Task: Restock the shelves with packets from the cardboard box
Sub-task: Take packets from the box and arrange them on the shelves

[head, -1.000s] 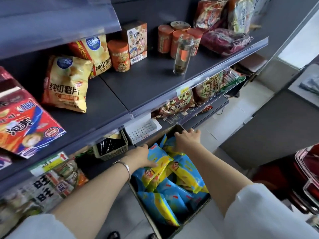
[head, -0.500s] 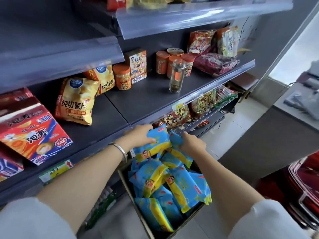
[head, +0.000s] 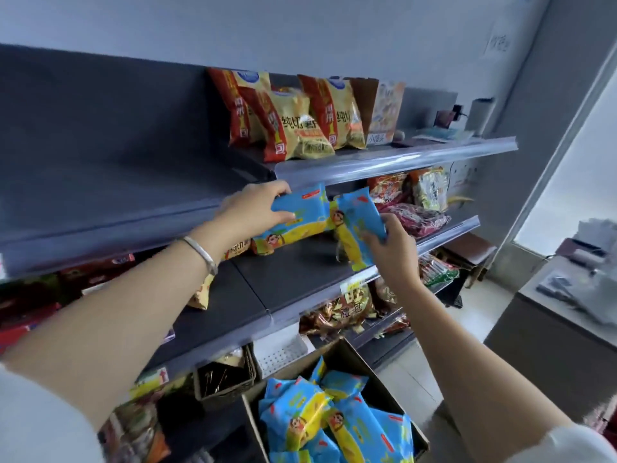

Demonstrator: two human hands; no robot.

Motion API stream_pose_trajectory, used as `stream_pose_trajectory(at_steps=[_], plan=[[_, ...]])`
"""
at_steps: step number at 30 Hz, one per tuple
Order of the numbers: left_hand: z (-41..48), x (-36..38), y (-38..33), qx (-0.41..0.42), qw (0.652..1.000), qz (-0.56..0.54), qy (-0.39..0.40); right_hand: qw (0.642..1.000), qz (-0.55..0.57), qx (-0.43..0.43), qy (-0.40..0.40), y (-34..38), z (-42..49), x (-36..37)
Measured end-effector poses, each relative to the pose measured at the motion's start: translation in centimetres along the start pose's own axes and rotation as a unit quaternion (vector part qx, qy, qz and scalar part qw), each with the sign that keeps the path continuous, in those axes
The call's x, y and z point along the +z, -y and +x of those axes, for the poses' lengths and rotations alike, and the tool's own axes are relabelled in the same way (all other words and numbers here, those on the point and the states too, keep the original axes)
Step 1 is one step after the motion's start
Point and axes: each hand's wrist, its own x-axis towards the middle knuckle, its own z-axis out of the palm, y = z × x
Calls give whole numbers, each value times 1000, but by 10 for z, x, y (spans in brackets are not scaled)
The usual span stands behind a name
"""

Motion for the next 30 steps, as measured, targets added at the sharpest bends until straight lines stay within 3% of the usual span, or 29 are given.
stream_pose_trajectory(at_steps=[9, 16, 30], plan=[[-35, -136, 73, -69, 989, 53, -116, 985, 60, -158, 18, 144, 31, 56], [-78, -225, 179, -157, 972, 77, -159, 948, 5, -313, 55, 272, 38, 140], [-167, -347, 387, -273, 939, 93, -189, 872, -99, -427, 217, 483, 24, 345]])
